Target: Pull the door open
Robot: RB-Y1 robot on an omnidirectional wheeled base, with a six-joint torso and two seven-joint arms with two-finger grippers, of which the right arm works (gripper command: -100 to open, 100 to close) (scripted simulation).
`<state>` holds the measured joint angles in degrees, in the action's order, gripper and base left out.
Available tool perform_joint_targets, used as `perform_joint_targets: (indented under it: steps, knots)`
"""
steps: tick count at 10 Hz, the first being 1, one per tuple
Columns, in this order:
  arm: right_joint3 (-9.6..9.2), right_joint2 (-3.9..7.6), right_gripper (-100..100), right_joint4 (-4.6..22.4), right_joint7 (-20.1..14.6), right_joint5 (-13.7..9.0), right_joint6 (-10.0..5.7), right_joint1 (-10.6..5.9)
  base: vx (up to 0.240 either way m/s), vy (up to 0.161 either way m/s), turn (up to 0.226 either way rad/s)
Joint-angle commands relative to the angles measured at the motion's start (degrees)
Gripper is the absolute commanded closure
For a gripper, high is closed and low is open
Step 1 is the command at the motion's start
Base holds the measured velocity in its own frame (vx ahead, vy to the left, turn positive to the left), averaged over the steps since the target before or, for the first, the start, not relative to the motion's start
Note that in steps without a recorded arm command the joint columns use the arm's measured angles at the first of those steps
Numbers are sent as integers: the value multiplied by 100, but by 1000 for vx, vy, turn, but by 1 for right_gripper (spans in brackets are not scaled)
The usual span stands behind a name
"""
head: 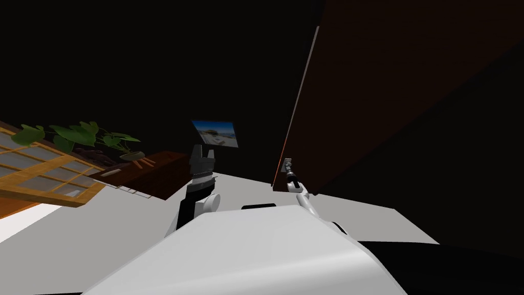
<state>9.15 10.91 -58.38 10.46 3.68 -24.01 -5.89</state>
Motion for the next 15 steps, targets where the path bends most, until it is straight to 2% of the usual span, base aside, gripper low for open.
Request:
perform_joint_targets:
  steps: [1,3,4,5,6,7,8,10,11,15]
  knots:
    - [-12,28,100,36,-180,-76,12,3,-30,-21,32]
    - [-106,85,100,163,-549,-361,-21,-93,-60,-30,68]
    - [-106,85,100,163,-657,-361,-21,-93,-49,-26,43]
    - [-153,114,100,226,-847,-503,-38,-142,-36,-13,47]
    - [-153,114,100,226,-895,-503,-38,-142,-32,-9,25]
    - [-201,143,100,290,-1121,-648,-55,-192,-37,-13,47]
    - [-201,143,100,290,-1134,-648,-55,-192,-35,-8,37]
    - [-299,202,100,419,-1516,-941,-90,-296,-53,-27,69]
    - [-292,146,-100,367,-1583,-993,-117,-326,-69,-31,88]
    - [-292,59,-100,282,-2101,-1403,-96,-330,-67,-29,44]
